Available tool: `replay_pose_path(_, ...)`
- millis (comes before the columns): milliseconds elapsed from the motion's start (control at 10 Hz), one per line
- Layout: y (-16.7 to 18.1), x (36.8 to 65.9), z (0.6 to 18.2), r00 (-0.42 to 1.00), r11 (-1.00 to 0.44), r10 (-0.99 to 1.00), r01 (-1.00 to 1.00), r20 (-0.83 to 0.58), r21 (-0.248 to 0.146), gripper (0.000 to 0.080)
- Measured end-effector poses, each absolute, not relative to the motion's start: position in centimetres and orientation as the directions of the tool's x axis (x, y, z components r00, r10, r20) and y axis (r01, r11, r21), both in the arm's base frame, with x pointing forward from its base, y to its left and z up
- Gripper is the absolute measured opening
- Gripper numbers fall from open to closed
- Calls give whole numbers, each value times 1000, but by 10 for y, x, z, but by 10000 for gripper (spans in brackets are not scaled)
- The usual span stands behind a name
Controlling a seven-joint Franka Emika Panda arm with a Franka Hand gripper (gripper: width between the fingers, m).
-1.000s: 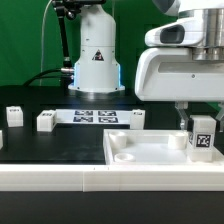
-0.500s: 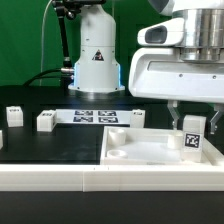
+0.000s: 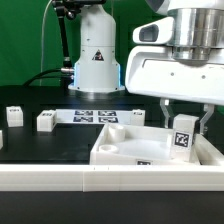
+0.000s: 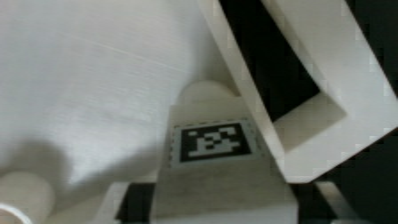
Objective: Assemble one leg
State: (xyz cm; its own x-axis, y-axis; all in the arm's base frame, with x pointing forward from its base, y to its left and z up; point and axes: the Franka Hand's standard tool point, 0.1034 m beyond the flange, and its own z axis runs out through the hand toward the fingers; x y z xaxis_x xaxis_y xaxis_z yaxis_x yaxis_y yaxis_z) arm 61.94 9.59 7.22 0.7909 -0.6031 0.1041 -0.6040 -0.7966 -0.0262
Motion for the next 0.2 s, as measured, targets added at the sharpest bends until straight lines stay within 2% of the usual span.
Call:
replay_pose_path(100, 96, 619, 72, 791, -797, -603, -604, 104, -27, 420)
replay_pose_path(200, 96, 619, 72, 791, -797, -603, -604, 104, -27, 553)
